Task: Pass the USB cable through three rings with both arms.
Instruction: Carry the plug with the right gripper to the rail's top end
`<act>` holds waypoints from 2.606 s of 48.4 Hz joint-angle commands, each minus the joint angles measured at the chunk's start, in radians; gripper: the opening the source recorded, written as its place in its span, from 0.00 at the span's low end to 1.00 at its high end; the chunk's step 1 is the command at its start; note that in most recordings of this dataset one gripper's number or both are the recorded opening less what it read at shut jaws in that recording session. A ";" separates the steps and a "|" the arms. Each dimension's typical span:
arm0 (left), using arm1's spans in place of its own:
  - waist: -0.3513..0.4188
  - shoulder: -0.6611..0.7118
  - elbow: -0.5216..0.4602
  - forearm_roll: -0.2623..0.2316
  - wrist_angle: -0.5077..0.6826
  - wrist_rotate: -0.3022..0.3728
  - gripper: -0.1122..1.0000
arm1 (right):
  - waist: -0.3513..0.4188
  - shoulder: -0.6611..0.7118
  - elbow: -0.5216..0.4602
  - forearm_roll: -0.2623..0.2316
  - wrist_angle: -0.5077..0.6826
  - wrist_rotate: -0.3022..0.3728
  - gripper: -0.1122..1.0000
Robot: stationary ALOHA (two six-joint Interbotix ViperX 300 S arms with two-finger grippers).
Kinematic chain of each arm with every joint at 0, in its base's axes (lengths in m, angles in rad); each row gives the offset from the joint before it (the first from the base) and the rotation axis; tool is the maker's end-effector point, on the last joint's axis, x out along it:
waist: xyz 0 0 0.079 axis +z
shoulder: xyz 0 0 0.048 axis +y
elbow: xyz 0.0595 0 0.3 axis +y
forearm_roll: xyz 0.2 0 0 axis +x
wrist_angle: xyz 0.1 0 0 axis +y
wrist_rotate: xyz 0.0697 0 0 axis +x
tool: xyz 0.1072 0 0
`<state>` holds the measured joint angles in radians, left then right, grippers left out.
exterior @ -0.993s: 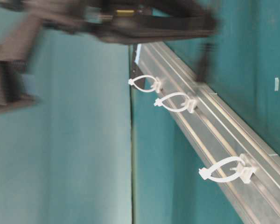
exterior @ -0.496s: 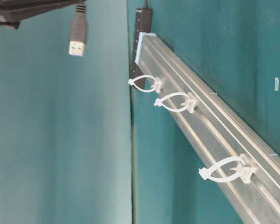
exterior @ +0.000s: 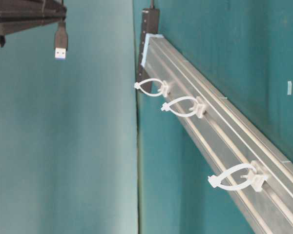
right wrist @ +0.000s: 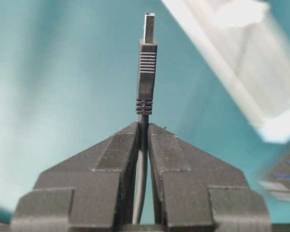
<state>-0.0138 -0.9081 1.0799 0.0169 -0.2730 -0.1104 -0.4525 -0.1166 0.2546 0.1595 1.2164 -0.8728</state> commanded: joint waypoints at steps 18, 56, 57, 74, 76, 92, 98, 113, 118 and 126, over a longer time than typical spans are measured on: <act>0.009 0.100 -0.072 0.002 -0.006 -0.009 0.10 | -0.181 0.054 0.046 -0.109 -0.156 -0.319 0.21; 0.023 0.120 -0.101 0.002 -0.005 -0.011 0.16 | -0.229 0.225 0.052 -0.080 -0.308 -0.568 0.21; 0.025 0.123 -0.101 0.002 -0.005 -0.011 0.17 | -0.227 0.227 0.052 -0.072 -0.310 -0.571 0.21; 0.084 0.198 -0.123 0.002 -0.006 -0.021 0.55 | -0.215 0.258 0.071 0.064 -0.351 -0.701 0.21; 0.092 0.209 -0.127 0.002 -0.006 -0.023 0.60 | -0.215 0.262 0.071 0.080 -0.359 -0.704 0.21; 0.135 0.308 -0.167 0.002 -0.005 -0.026 0.86 | -0.206 0.288 0.078 0.183 -0.391 -0.778 0.21; 0.166 0.321 -0.176 0.002 -0.008 -0.026 0.86 | -0.196 0.299 0.081 0.221 -0.411 -0.813 0.21; 0.173 0.313 -0.173 0.002 -0.009 -0.028 0.86 | -0.169 0.308 0.092 0.249 -0.413 -0.844 0.21; 0.173 0.313 -0.173 0.002 -0.011 -0.028 0.86 | -0.169 0.308 0.092 0.253 -0.411 -0.845 0.21; 0.175 0.319 -0.176 0.002 -0.011 -0.028 0.86 | -0.164 0.310 0.092 0.291 -0.414 -0.861 0.21</act>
<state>0.1595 -0.5875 0.9250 0.0153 -0.2746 -0.1381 -0.6274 0.1887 0.3513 0.4264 0.8069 -1.7165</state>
